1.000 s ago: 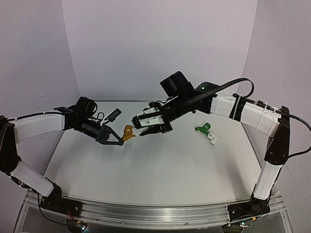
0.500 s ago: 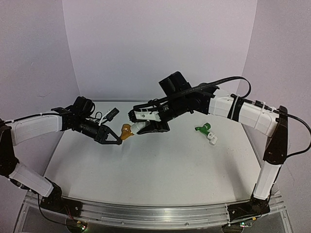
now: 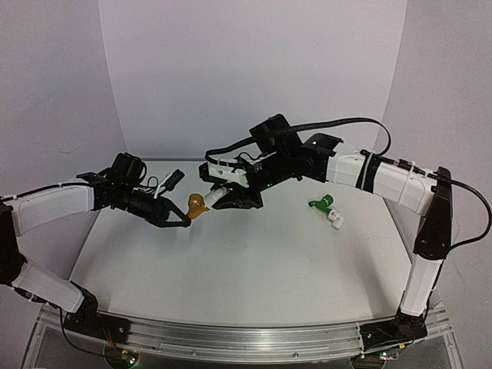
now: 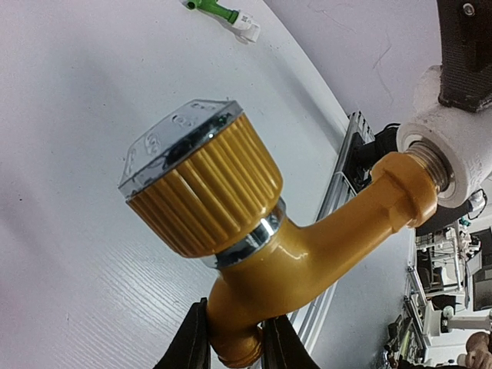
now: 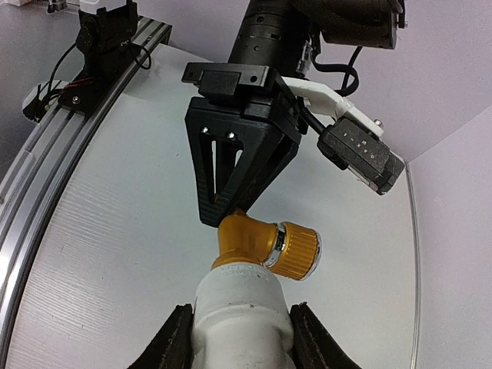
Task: Install the water faucets
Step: Screw the water faucet onto the adaptor.
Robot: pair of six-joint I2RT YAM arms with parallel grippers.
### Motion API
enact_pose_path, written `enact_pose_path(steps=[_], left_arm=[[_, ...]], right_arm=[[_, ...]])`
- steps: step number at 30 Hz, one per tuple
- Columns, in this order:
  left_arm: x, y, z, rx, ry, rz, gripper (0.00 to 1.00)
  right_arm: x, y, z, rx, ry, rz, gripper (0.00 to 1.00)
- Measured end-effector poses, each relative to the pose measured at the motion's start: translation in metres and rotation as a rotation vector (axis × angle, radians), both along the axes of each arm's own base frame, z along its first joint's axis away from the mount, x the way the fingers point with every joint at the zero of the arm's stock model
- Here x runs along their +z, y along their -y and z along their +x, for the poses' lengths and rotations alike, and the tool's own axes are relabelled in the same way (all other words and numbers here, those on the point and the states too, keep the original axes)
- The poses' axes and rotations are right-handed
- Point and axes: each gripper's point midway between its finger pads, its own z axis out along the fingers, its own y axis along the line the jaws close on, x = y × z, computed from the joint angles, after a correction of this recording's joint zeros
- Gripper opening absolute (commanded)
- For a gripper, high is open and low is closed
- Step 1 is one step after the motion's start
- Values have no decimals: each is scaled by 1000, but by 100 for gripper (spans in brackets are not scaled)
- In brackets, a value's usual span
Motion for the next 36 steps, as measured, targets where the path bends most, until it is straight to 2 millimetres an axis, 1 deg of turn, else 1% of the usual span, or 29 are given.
enact_pose_path(steps=[7,15,20,27,36], left_arm=[[-4,-4,4,43,-1,20,0],[-1,-7,10,89,24,21,0],[-3,-10,15,124,29,29,0],[0,-11,18,144,41,28,0],[5,-12,18,149,62,20,0]], right_arm=[[-5,-3,6,-60,-63,5,0],[0,-9,15,-130,-128,58,0],[-2,-13,21,-171,-164,94,0],[1,-15,24,-198,-201,128,0],[8,-17,23,-195,-281,169,0]])
